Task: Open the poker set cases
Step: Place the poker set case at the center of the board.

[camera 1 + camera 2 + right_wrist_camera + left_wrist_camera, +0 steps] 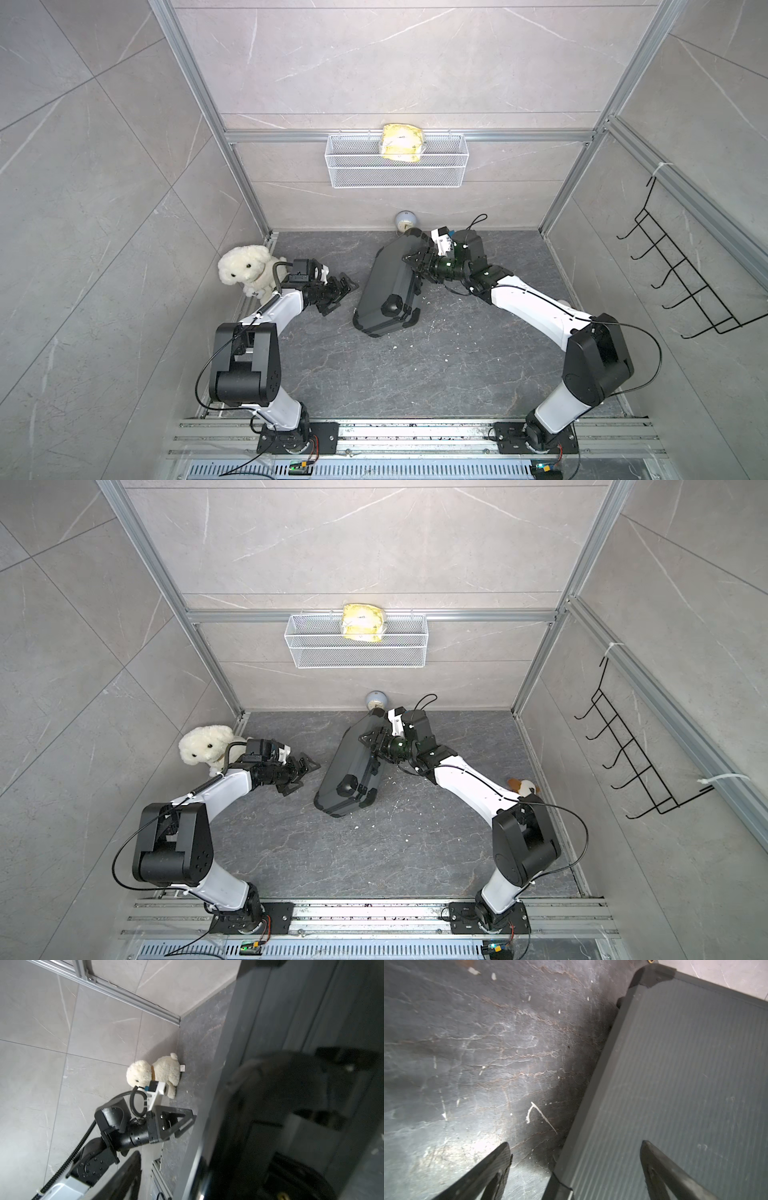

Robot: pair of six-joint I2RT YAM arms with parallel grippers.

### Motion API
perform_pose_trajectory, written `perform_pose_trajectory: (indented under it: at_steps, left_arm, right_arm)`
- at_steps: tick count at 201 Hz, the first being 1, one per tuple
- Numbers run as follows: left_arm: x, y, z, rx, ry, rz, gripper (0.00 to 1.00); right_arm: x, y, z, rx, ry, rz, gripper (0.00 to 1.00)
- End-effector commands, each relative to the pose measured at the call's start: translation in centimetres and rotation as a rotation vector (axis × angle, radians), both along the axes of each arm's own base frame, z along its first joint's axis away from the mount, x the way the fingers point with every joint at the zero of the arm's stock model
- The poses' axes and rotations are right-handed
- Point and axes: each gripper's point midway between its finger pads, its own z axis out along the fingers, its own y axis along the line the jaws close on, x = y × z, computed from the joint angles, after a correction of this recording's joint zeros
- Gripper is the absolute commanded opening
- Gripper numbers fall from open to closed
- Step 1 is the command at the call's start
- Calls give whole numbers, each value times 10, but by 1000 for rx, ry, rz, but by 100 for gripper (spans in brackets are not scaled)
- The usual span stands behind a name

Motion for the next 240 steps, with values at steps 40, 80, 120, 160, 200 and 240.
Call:
perform_pose_trajectory:
  at_steps: [40,80,120,160,200,240]
  left_arm:
    - [4,-8,11,-44,-25,-50,97]
    - [4,-9,13,-55,-30,-54,96]
    - [4,-10,12,-60,-29,-52,96]
    - [2,-11,14,-66,-31,-47,96]
    - [-1,-19,14,-57,-35,-57,96]
    - [-7,-21,15,-20,-35,-36,95]
  right_arm:
    - [-26,-32,-7,-263,48,20,56]
    - [-24,-30,-2,-165,15,6,32]
    - [-32,-44,-31,-145,33,-34,28]
    - [-45,-58,-84,-166,57,-66,28]
    - [-50,-64,-123,-182,80,-84,29]
    - [-55,-66,-134,-185,90,-83,30]
